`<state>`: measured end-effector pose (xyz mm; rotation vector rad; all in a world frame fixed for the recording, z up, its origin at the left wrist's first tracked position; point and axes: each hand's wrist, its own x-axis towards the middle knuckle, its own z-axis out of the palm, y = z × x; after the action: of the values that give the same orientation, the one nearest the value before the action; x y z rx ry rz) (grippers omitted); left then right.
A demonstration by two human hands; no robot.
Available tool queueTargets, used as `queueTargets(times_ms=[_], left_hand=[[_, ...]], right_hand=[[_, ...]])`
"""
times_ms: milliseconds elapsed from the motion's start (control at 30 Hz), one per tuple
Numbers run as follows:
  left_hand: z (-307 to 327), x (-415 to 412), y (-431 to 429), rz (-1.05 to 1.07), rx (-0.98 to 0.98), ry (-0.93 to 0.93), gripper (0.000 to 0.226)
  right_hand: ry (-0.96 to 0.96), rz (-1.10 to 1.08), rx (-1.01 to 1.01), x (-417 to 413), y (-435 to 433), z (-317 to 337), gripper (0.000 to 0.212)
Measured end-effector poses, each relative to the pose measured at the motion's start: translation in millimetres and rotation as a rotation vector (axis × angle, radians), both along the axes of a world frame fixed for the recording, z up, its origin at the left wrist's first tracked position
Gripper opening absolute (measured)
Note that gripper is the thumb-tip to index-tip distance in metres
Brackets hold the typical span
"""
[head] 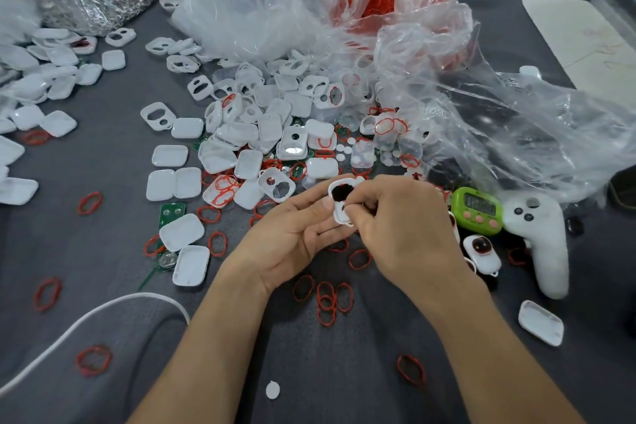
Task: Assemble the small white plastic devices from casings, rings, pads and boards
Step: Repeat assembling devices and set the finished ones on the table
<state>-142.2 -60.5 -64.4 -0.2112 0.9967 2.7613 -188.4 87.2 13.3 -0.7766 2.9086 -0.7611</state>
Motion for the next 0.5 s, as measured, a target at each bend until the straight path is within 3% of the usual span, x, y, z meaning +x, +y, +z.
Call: queueTargets(times_ms=[167, 500], left_hand=[[-1.8, -0.2, 0.5, -0.012, 0.011, 0.025, 0.043], [-2.6, 0.4, -0.5, -0.004, 0.007, -0.003, 0.036]], right_hand=[[0.092, -0.079, 0.057, 8.4, -7.2, 3.9, 0.010], [-0.046, -0.077, -0.029, 3.1, -3.5, 5.7, 0.010]])
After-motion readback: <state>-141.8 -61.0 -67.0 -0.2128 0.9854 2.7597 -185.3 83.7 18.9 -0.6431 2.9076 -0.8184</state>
